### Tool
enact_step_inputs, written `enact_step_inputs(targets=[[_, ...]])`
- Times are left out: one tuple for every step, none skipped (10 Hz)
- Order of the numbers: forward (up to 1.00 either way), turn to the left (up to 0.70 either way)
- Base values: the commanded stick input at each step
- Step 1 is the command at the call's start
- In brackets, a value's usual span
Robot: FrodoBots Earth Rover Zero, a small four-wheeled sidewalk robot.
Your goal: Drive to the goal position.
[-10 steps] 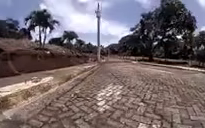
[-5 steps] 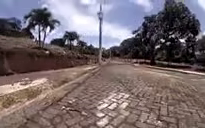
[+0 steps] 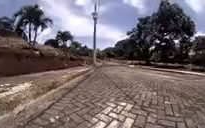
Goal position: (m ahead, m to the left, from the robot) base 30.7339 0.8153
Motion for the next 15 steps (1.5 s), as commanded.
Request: enact_step_inputs(targets=[[0.85,0.00],[0.85,0.00],[0.85,0.00],[0.85,0.00],[0.85,0.00],[0.85,0.00],[0.85,0.00],[0.85,0.00],[0.85,0.00],[0.85,0.00],[0.85,0.00],[0.85,0.01],[0.85,0.24],[0.85,0.04],[0.85,0.00]])
